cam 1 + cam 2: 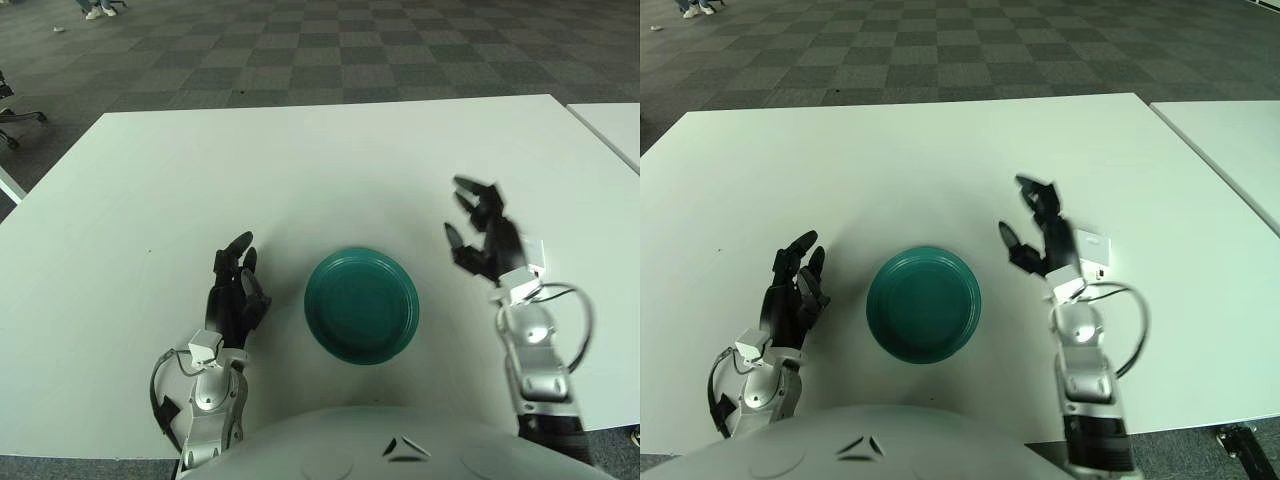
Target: Put the charger into the plate.
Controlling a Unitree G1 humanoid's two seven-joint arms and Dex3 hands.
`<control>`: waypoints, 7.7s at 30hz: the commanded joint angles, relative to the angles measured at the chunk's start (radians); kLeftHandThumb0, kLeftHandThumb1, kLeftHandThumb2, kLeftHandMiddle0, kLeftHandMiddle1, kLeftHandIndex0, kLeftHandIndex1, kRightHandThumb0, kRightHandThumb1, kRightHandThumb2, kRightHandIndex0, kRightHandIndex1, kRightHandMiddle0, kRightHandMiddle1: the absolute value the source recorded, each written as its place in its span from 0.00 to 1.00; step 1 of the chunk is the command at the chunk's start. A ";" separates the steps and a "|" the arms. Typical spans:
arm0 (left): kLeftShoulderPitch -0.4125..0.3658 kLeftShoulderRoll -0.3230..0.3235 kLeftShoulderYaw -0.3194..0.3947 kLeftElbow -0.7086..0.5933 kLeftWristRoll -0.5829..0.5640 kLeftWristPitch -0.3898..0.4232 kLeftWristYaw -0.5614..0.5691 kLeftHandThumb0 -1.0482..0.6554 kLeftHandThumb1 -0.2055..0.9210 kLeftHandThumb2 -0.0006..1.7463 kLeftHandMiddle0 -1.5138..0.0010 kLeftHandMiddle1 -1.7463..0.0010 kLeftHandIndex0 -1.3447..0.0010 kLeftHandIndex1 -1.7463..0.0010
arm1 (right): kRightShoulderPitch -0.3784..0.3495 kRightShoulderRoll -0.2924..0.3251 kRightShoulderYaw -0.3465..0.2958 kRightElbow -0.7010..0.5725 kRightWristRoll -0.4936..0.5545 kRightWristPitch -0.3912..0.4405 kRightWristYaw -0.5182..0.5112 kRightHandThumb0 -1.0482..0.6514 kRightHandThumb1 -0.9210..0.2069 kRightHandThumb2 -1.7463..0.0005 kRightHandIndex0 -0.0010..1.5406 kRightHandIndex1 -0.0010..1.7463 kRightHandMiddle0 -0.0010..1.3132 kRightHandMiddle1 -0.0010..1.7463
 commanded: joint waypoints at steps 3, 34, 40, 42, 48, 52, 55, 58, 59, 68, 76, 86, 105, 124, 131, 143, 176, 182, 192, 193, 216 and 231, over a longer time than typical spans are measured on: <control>0.022 0.012 0.008 -0.005 -0.010 0.033 -0.012 0.14 1.00 0.56 0.77 0.99 1.00 0.47 | -0.042 -0.154 -0.039 0.069 -0.356 -0.068 -0.216 0.22 0.00 0.70 0.32 0.05 0.02 0.55; 0.055 0.046 0.046 -0.042 -0.150 0.060 -0.128 0.06 1.00 0.59 0.79 1.00 1.00 0.50 | 0.061 -0.333 -0.076 0.108 -0.287 0.178 0.129 0.08 0.00 0.75 0.27 0.01 0.00 0.47; 0.058 0.053 0.056 -0.047 -0.186 0.084 -0.150 0.05 1.00 0.58 0.80 1.00 1.00 0.52 | 0.075 -0.349 -0.056 0.124 -0.258 0.176 0.170 0.09 0.00 0.76 0.26 0.01 0.00 0.43; 0.058 0.054 0.058 -0.048 -0.192 0.092 -0.152 0.05 1.00 0.58 0.81 1.00 1.00 0.52 | 0.084 -0.353 -0.049 0.136 -0.245 0.177 0.189 0.09 0.00 0.75 0.25 0.00 0.00 0.41; 0.056 0.055 0.065 -0.046 -0.198 0.102 -0.156 0.05 1.00 0.59 0.81 1.00 1.00 0.52 | 0.089 -0.360 -0.034 0.149 -0.234 0.184 0.222 0.08 0.00 0.74 0.23 0.00 0.00 0.37; 0.052 0.057 0.070 -0.036 -0.194 0.094 -0.165 0.05 1.00 0.59 0.80 1.00 1.00 0.52 | 0.070 -0.371 -0.021 0.234 -0.212 0.166 0.229 0.08 0.00 0.73 0.22 0.00 0.00 0.35; 0.048 0.060 0.074 -0.028 -0.192 0.089 -0.172 0.05 1.00 0.59 0.80 1.00 1.00 0.54 | 0.055 -0.374 -0.015 0.268 -0.207 0.161 0.229 0.07 0.00 0.72 0.22 0.00 0.00 0.34; 0.045 0.062 0.079 -0.022 -0.192 0.087 -0.175 0.05 1.00 0.58 0.80 1.00 1.00 0.55 | 0.042 -0.377 -0.009 0.290 -0.208 0.156 0.225 0.07 0.00 0.72 0.22 0.00 0.00 0.34; 0.044 0.062 0.081 -0.020 -0.193 0.086 -0.176 0.05 1.00 0.58 0.80 1.00 1.00 0.55 | 0.037 -0.377 -0.007 0.298 -0.208 0.154 0.223 0.07 0.00 0.72 0.22 0.00 0.00 0.33; 0.035 0.052 0.099 -0.004 -0.198 0.080 -0.178 0.07 1.00 0.56 0.81 1.00 1.00 0.56 | -0.017 -0.384 0.028 0.422 -0.200 0.128 0.197 0.06 0.00 0.70 0.22 0.00 0.00 0.32; 0.029 0.057 0.108 0.006 -0.196 0.085 -0.181 0.09 1.00 0.54 0.81 1.00 1.00 0.57 | -0.060 -0.391 0.055 0.512 -0.193 0.118 0.171 0.06 0.00 0.71 0.22 0.00 0.00 0.32; 0.020 0.052 0.114 0.018 -0.181 0.071 -0.171 0.11 1.00 0.54 0.80 1.00 1.00 0.57 | -0.125 -0.417 0.083 0.621 -0.193 0.099 0.137 0.09 0.00 0.72 0.23 0.01 0.00 0.34; 0.016 0.046 0.109 0.024 -0.157 0.041 -0.168 0.09 1.00 0.56 0.79 0.99 1.00 0.55 | -0.220 -0.451 0.121 0.780 -0.166 0.070 0.132 0.13 0.00 0.74 0.26 0.01 0.00 0.34; -0.004 0.037 0.113 0.035 -0.135 0.044 -0.159 0.09 1.00 0.57 0.79 0.99 1.00 0.55 | -0.211 -0.527 0.210 0.765 -0.231 0.119 0.143 0.14 0.00 0.72 0.31 0.03 0.00 0.46; -0.020 0.040 0.117 0.045 -0.135 0.048 -0.158 0.09 1.00 0.57 0.79 0.99 1.00 0.55 | -0.219 -0.538 0.223 0.783 -0.229 0.101 0.117 0.18 0.00 0.72 0.34 0.31 0.08 0.68; -0.044 0.040 0.123 0.067 -0.132 0.050 -0.155 0.09 1.00 0.57 0.79 1.00 1.00 0.55 | -0.238 -0.551 0.265 0.890 -0.286 -0.044 -0.079 0.21 0.00 0.69 0.50 0.97 0.48 0.99; -0.094 0.046 0.144 0.116 -0.134 0.050 -0.160 0.09 1.00 0.57 0.79 1.00 1.00 0.55 | -0.279 -0.527 0.271 1.033 -0.232 -0.240 -0.274 0.34 0.04 0.63 0.80 1.00 0.70 1.00; -0.097 0.048 0.146 0.121 -0.136 0.049 -0.162 0.09 1.00 0.57 0.79 1.00 1.00 0.55 | -0.247 -0.556 0.231 0.900 -0.204 -0.238 -0.247 0.34 0.04 0.63 0.80 1.00 0.68 1.00; -0.094 0.049 0.147 0.119 -0.138 0.047 -0.163 0.09 1.00 0.57 0.79 1.00 1.00 0.55 | -0.135 -0.519 0.109 0.383 -0.160 -0.116 -0.139 0.34 0.04 0.63 0.81 1.00 0.67 1.00; -0.094 0.049 0.147 0.119 -0.138 0.047 -0.163 0.09 1.00 0.57 0.79 1.00 1.00 0.55 | -0.130 -0.514 0.106 0.363 -0.162 -0.109 -0.134 0.34 0.04 0.63 0.81 1.00 0.67 1.00; -0.053 0.011 0.102 0.074 -0.098 0.041 -0.137 0.09 1.00 0.57 0.79 1.00 1.00 0.55 | -0.060 -0.343 0.179 -0.164 -0.249 0.033 0.146 0.37 0.15 0.56 0.77 1.00 0.70 1.00; 0.008 -0.052 0.014 0.020 -0.016 0.027 -0.077 0.09 1.00 0.57 0.79 1.00 1.00 0.55 | -0.145 -0.217 0.398 -0.219 -0.232 -0.009 0.336 0.41 0.23 0.49 0.78 1.00 0.72 1.00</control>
